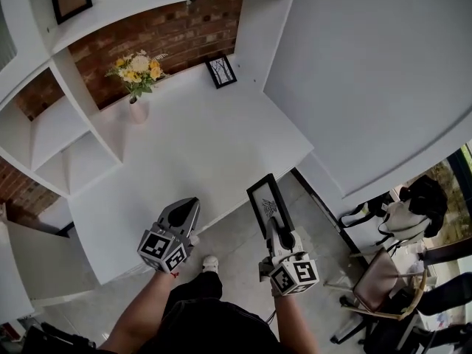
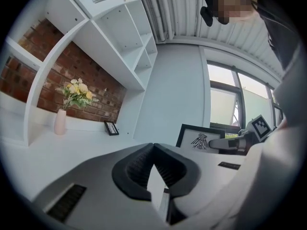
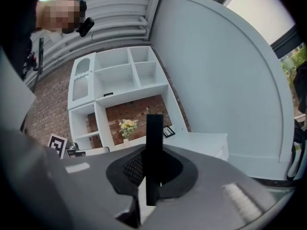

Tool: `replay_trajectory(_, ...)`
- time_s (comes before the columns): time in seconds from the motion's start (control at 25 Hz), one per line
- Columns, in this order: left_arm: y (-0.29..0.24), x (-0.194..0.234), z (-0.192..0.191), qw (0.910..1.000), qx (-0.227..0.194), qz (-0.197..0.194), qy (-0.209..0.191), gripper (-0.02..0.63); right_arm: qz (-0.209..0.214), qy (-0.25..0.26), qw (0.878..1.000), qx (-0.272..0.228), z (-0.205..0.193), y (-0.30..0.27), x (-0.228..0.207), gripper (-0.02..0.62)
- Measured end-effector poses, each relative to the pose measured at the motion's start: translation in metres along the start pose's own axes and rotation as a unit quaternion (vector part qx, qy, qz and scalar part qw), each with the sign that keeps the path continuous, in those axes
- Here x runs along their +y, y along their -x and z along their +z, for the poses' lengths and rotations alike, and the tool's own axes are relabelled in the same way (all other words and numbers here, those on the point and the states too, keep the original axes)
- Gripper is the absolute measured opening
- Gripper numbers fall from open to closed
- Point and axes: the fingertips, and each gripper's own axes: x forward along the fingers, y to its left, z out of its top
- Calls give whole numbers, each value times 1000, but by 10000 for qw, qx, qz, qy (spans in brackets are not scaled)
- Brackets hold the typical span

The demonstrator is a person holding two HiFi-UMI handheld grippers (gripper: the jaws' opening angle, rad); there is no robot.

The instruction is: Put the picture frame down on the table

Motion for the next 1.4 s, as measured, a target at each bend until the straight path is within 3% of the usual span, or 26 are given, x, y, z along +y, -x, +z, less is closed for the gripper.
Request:
replay_trajectory(0.44, -31, 54, 1, 9997, 40, 214, 82, -5, 191, 96, 9995, 223, -6, -71, -5, 21)
replay_trajectory(0.64, -28, 65, -5, 9992, 149, 357, 68, -5, 258, 16, 9983, 518, -28, -83, -4, 21)
replay_trajectory(1.16, -16, 118, -16, 9901, 88, 1372, 269, -5, 1120, 111, 9871, 1142, -58, -158, 15, 20)
replay_trajectory(1.4, -17, 132, -13, 9860, 106, 1640, 273, -5, 1393, 80, 9806, 1374, -69, -193, 20, 21)
